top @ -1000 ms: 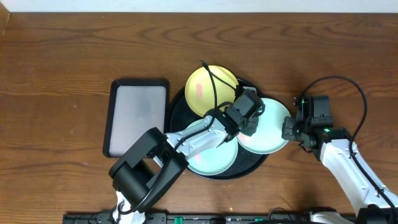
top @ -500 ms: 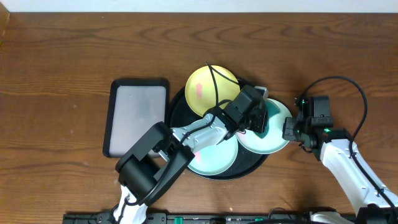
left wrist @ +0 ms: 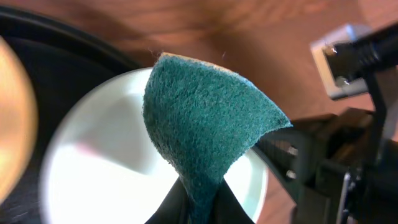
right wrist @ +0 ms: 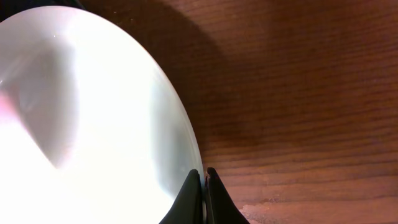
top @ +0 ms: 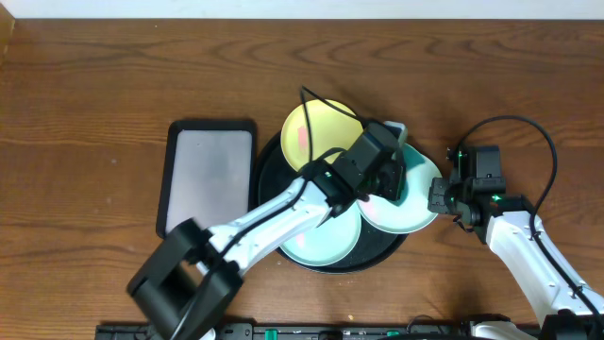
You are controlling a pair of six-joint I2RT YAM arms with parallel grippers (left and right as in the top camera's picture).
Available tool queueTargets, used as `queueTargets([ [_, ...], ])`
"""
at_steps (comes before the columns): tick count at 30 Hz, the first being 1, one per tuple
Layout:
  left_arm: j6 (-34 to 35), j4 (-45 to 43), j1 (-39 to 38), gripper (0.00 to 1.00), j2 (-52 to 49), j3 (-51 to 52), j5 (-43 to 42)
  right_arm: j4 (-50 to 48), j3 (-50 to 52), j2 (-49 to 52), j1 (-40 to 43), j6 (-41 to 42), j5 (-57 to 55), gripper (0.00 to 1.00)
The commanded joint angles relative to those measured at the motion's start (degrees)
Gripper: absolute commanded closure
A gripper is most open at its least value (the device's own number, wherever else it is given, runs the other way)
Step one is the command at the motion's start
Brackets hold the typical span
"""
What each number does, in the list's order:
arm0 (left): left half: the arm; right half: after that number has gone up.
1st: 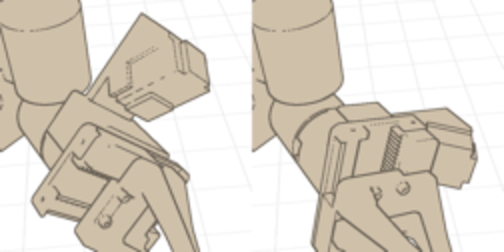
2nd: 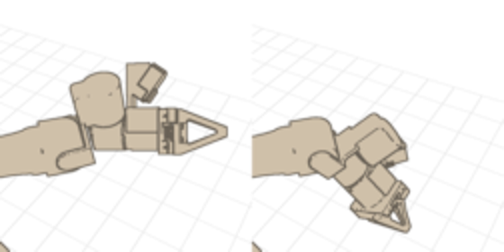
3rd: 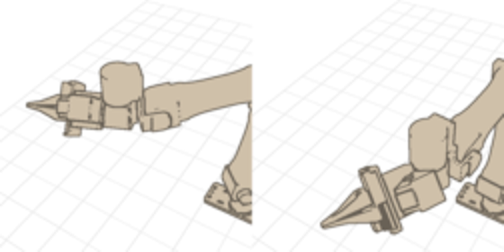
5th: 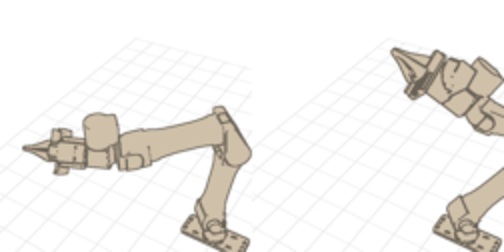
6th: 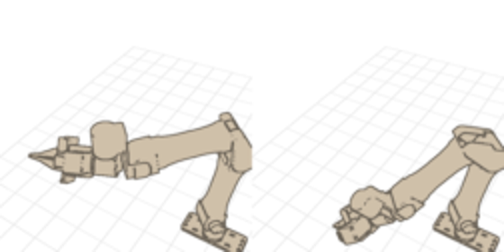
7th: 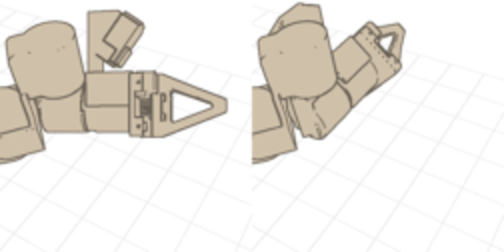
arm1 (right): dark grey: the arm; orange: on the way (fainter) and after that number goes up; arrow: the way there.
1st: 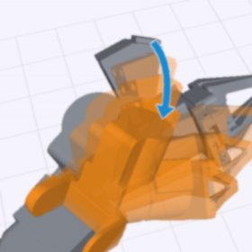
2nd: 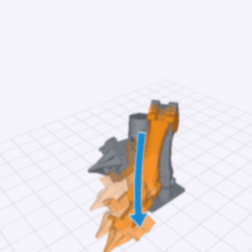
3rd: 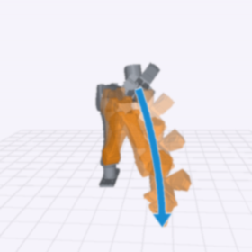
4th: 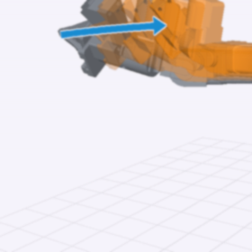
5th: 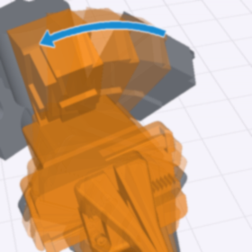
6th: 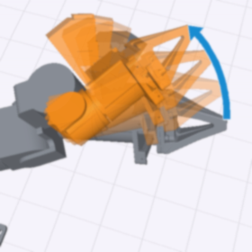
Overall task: Clean dirty plates on tray and stack at the side
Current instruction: 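Scrub the held light-green plate with the sponge in the left gripper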
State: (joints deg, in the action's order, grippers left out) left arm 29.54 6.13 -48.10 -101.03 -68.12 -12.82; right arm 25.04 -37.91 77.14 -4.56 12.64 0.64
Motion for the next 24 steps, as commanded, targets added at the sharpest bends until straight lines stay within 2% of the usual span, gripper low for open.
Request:
queueTargets([
  [1,-1.46,2.21,0.17,0.93,-0.55,-0.50,7.78,0.04,0.22,0.13,-0.04,0.61,1.36,0.99],
  [13,0.17,0.92,0.20,0.93,-9.84,-0.35,9.92,0.04,0.22,0.13,-0.04,0.61,1.38,0.99],
  [17,4.90,1.33,0.11,0.93,-10.86,-0.35,9.03,0.04,0.22,0.13,-0.04,0.61,1.38,0.99],
  [24,12.83,4.70,0.13,0.93,-10.91,-0.35,1.84,0.04,0.22,0.13,-0.04,0.63,1.38,0.99],
])
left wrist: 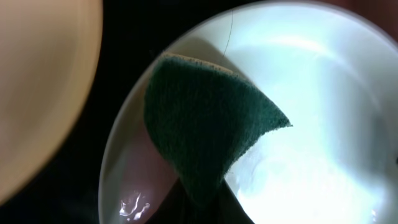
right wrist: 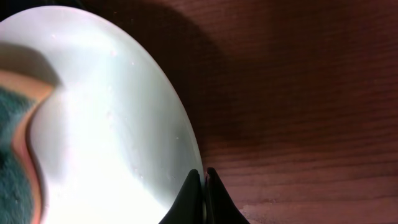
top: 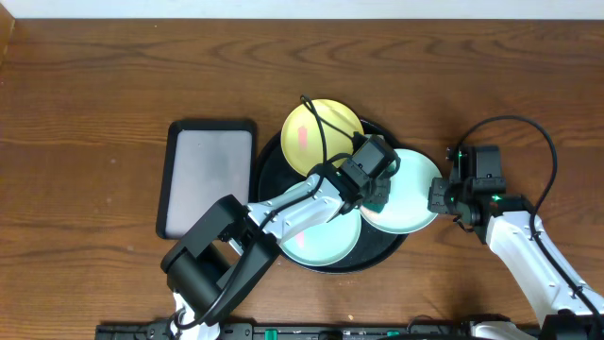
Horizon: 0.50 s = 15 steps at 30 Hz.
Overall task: Clean dirty plates on tray and stack at the side
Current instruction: 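Scrub the held light-green plate with the sponge in the left gripper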
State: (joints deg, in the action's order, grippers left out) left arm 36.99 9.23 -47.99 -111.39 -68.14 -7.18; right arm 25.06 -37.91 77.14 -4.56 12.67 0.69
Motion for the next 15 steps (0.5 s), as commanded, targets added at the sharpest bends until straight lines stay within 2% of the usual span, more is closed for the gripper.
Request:
queueTargets([
  [1,5.95,1.90,0.02,0.93,-0.61,-0.33,-4.98,0.02,0.22,0.11,-0.04,0.59,1.33,0.99],
  [8,6.23,0.87,0.02,0.93,-0.72,-0.33,-13.11,0.02,0.22,0.13,-0.04,0.59,1.33,0.99],
  [12,6.21,-4.37,0.02,0.93,-0.46,-0.35,-19.96,0.02,0.22,0.11,-0.04,0.59,1.31,0.99],
  [15,6.14,-7.72,0.02,0.92,0.98,-0.35,-20.28,0.02,0.22,0.13,-0.04,0.59,1.33,0.99],
])
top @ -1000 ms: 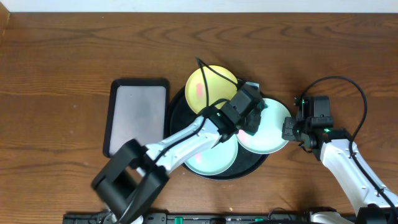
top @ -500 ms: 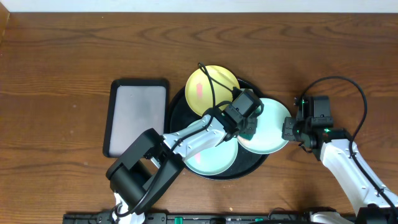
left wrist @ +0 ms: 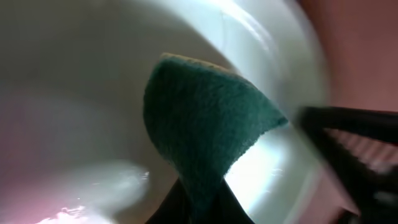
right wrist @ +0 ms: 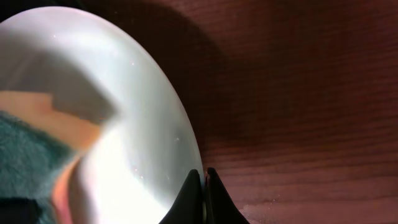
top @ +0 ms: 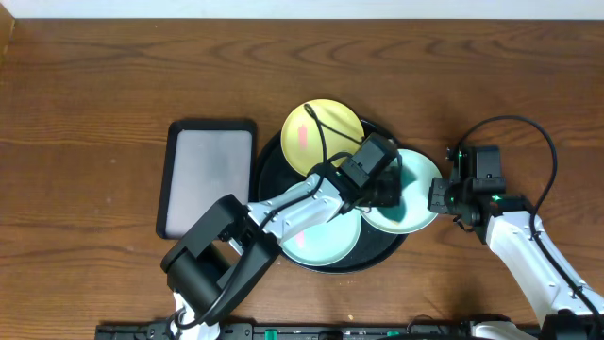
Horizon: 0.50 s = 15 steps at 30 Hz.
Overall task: Clean dirty plates on tray and stack at the side
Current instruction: 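Scrub the held light-green plate with the sponge in the left gripper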
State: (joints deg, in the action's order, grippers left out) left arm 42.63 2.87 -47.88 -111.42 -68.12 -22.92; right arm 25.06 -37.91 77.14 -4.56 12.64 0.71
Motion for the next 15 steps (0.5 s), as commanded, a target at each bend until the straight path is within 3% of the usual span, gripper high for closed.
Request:
queueTargets([
  [1,0.15,-2.38,-0.04,0.93,1.70,-0.37,-4.46,0.02,0.22,0.13,-0.04,0.61,1.31,0.99],
  [7,-6.93,-3.80,-0.02,0.93,4.04,-0.37,-0.20,0.02,0.22,0.11,-0.04,0.61,1.31,0.99],
  [15,-9.46,8.96,-0.02,0.93,4.00,-0.35,12.07,0.00,0.22,0.11,-0.04,0.61,1.49,0.99],
])
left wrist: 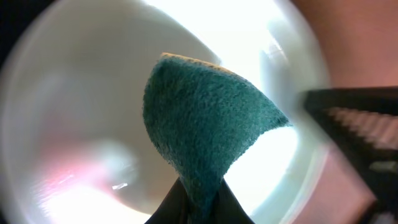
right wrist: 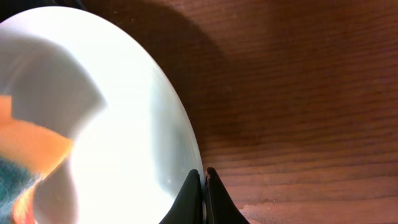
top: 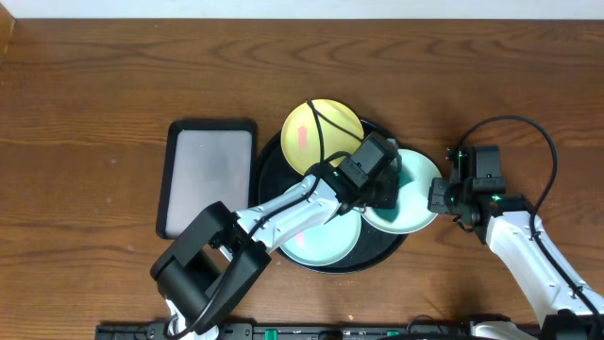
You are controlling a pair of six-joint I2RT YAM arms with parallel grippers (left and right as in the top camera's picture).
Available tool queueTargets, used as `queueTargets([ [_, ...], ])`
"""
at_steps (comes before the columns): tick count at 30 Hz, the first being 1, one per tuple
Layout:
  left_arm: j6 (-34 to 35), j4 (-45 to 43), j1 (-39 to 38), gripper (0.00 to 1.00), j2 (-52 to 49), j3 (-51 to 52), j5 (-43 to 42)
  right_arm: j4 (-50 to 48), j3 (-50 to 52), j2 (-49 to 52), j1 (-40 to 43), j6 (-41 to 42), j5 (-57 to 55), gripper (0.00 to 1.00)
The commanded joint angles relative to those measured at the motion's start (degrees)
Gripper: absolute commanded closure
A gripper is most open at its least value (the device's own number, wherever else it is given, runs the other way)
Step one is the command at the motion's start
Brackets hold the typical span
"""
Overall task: Clean dirty plates on tray and stack at the side
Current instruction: 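Scrub the held light-green plate with the sponge in the left gripper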
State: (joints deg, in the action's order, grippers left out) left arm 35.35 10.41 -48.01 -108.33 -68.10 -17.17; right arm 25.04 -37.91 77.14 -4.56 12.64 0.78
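A pale mint plate point(top: 412, 194) sticks out over the right rim of the round black tray point(top: 274, 170). My right gripper point(right wrist: 203, 186) is shut on that plate's point(right wrist: 124, 137) right rim. My left gripper point(left wrist: 198, 202) is shut on a green scouring sponge point(left wrist: 208, 134) with an orange back point(right wrist: 31, 140), held over the plate's inside point(left wrist: 87, 124), where a faint pink smear point(left wrist: 59, 180) shows. On the tray also lie a yellow plate point(top: 316, 132) with a pink streak and a mint plate point(top: 321, 241) at the front.
A rectangular black tray with a grey inside point(top: 208, 177) lies left of the round tray. Brown wooden table point(top: 113, 85) surrounds everything. My left arm point(top: 283, 203) crosses the round tray; a black cable runs over the yellow plate.
The sponge has shifted a little across the pale plate's inside, from near its right rim toward its middle. My right gripper has held the plate's rim without moving.
First the sponge hung above the pale plate near its far rim while my right gripper pinched the plate's right rim. Then the sponge was down at the plate's left side over a pink smear, later near its right rim, and now over its middle.
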Motion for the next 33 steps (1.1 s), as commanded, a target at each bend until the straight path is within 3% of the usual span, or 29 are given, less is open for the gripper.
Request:
queueTargets([
  [1,-2.27,2.36,0.11,0.92,0.85,-0.37,7.34,-0.02,0.22,0.11,-0.04,0.61,1.75,0.99],
  [8,-2.78,1.42,0.11,0.92,0.83,-0.37,12.59,-0.20,0.22,0.11,-0.04,0.61,2.73,0.99],
  [27,-2.71,-6.49,0.52,0.92,-5.68,-0.37,15.04,-0.15,0.22,0.11,-0.04,0.59,2.71,0.99],
  [30,-2.56,-8.20,0.68,0.93,-5.90,-0.37,12.87,-0.15,0.22,0.11,-0.04,0.59,2.71,0.99],
  [33,-2.78,-13.03,0.98,0.93,-5.38,-0.42,4.09,-0.17,0.22,0.11,-0.04,0.59,2.71,0.99],
])
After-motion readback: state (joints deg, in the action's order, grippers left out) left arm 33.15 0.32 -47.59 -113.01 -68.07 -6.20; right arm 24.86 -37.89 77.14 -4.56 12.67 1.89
